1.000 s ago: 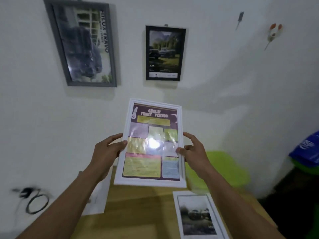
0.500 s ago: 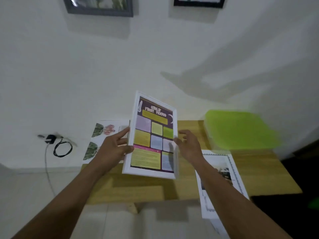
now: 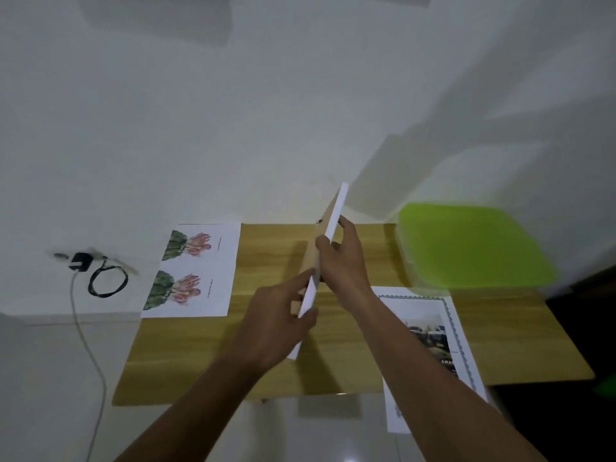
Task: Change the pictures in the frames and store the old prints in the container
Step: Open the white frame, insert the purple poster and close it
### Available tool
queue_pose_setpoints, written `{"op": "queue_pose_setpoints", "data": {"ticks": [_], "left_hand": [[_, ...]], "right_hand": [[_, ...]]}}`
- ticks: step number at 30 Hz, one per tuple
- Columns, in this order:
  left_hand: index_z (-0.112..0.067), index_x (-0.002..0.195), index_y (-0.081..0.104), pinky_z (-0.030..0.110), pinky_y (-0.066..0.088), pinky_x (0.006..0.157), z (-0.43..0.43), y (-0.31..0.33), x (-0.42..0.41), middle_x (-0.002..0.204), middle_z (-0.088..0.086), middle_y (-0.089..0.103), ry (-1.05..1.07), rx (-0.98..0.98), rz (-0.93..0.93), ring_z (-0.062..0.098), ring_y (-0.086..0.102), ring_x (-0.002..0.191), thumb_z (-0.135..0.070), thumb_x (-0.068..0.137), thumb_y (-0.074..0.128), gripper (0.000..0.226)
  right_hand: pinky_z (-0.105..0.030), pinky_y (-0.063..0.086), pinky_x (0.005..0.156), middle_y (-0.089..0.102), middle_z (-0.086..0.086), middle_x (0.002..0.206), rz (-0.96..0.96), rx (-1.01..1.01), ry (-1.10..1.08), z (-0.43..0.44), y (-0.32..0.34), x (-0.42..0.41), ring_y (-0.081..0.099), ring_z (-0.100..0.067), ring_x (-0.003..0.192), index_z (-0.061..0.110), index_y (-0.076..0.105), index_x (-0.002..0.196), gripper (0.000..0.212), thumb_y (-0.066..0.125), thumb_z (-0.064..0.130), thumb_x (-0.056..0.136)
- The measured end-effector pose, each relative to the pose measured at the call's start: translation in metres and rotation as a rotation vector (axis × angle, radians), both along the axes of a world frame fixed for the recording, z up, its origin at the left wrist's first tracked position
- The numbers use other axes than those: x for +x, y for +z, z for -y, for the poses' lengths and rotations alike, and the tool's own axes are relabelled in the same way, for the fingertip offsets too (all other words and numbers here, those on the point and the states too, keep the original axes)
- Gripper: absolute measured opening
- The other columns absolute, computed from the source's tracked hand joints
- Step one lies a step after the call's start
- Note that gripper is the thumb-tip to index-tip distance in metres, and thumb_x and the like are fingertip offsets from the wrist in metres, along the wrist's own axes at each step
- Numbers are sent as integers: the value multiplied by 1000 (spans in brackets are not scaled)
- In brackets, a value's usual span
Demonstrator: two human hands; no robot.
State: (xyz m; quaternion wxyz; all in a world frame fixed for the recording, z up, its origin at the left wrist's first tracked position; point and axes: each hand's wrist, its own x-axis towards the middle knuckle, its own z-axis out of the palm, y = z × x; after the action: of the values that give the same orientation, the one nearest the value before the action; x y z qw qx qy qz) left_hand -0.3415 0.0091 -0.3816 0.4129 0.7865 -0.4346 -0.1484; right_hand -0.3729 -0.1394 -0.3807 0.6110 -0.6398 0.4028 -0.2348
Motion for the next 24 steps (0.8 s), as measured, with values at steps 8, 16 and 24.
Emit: {"op": "queue_pose_setpoints", "data": {"ticks": [8,16,24], "left_hand": [[-27,145,38,38,42,103,21,-39,45,141,-1,51,307,149,-8,21,49,125,-31,93,59,57],[-18,139,47,21,54,65,19,-80,83,99,-7,66,271,268,-506,10,65,85,-14,81,75,65],[-27,135,51,28,51,73,27,-135,102,104,-2,66,329,314,-213,18,62,87,-24,75,80,67]], "right_hand": [[-28,40,50,56,-11,77,90,110,28,45,-20,-26,47,-21,63,42,43,139,53,41,10,97],[-38,51,65,73,-7,103,8,296,61,83,-73,-26,63,-25,77,45,53,128,58,44,4,87],[-28,44,94,55,7,126,-229,106,248,80,-135,-20,56,-12,110,32,26,152,73,56,-1,95]]}}
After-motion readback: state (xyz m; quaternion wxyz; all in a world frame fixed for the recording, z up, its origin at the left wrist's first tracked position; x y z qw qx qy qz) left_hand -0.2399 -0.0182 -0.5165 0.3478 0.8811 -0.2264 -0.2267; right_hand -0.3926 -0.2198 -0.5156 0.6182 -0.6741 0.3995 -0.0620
